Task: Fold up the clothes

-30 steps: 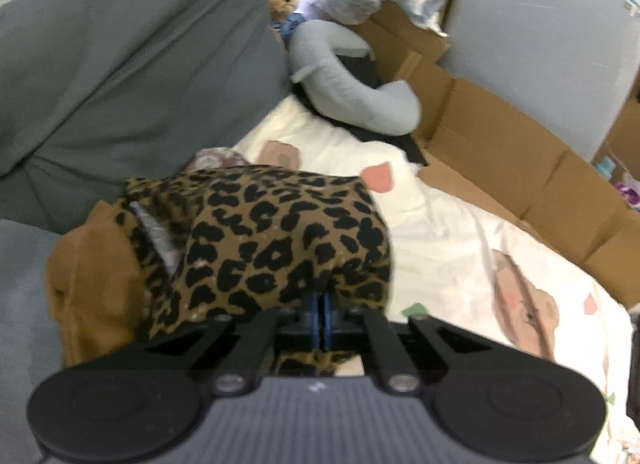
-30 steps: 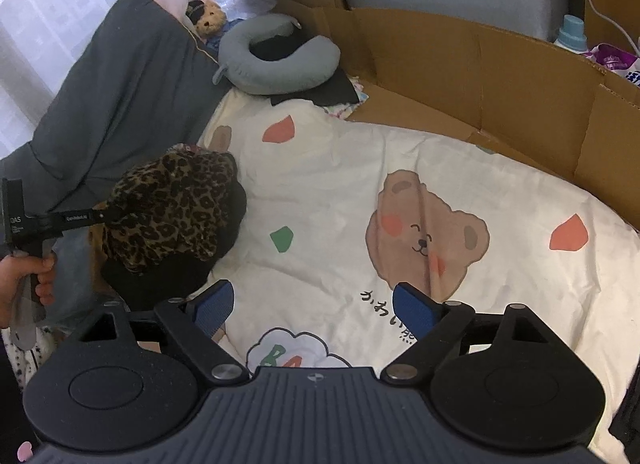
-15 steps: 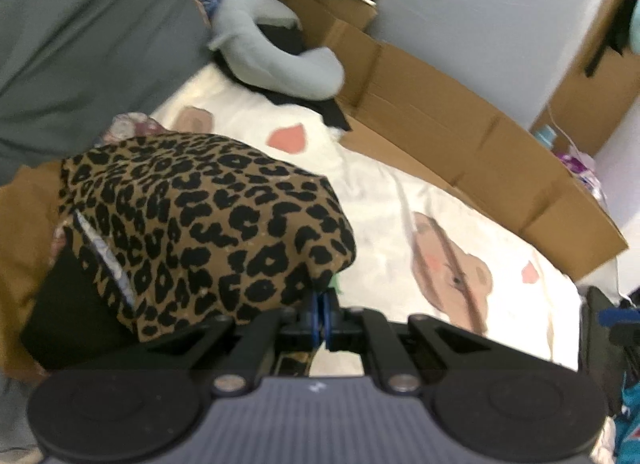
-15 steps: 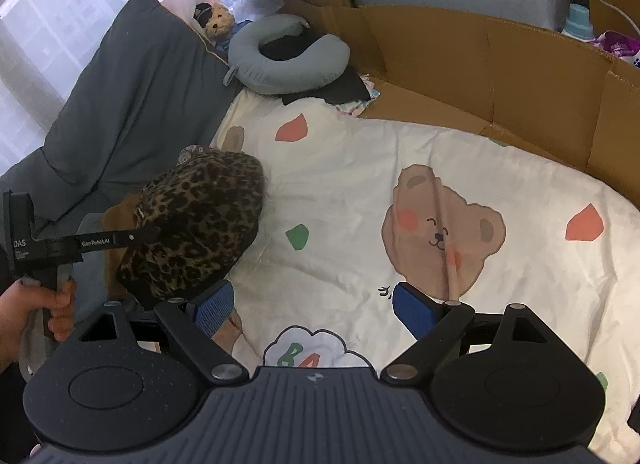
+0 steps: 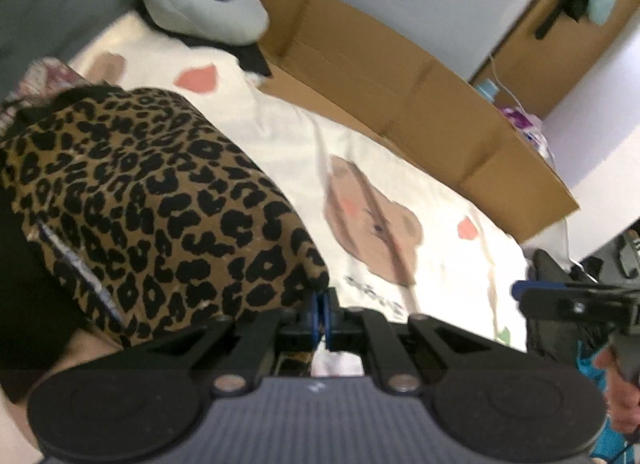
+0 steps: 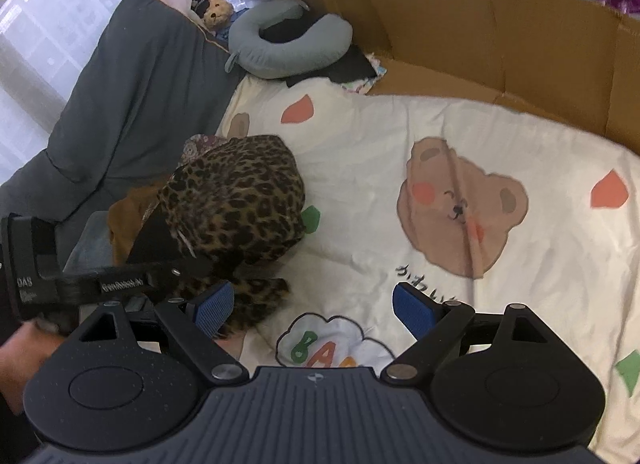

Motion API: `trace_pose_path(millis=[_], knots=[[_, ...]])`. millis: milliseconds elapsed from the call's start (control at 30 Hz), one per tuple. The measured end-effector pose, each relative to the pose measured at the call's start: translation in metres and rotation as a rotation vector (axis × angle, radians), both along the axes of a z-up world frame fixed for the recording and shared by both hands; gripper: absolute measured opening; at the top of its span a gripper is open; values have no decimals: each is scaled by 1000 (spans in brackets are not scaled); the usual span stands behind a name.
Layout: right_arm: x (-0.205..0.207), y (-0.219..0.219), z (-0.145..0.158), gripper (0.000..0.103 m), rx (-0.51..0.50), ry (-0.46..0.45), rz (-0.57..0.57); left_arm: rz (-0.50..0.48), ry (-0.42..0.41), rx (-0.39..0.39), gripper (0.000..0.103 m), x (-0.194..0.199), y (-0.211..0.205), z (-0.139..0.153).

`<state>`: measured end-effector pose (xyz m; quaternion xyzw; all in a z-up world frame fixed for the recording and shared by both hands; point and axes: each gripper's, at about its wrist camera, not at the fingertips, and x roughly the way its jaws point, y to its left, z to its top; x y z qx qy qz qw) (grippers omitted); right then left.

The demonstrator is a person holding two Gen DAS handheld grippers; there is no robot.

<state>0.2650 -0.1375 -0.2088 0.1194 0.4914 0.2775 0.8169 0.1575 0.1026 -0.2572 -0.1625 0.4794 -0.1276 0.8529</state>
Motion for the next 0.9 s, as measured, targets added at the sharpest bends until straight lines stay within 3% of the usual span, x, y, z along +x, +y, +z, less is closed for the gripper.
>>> trace_pose_path(millis=[567,833,900], knots=[[-10,-15,-53,89,20,82,-29,-81,63,-129,1,-21,-38,-44],[-16,-11,-74,89,0,121,-5,-84,67,-139,0,-34,-18,-49],[-17,-12,-80,89,-13,127,-5,-79,66,-135,4,-37,-11,-49]])
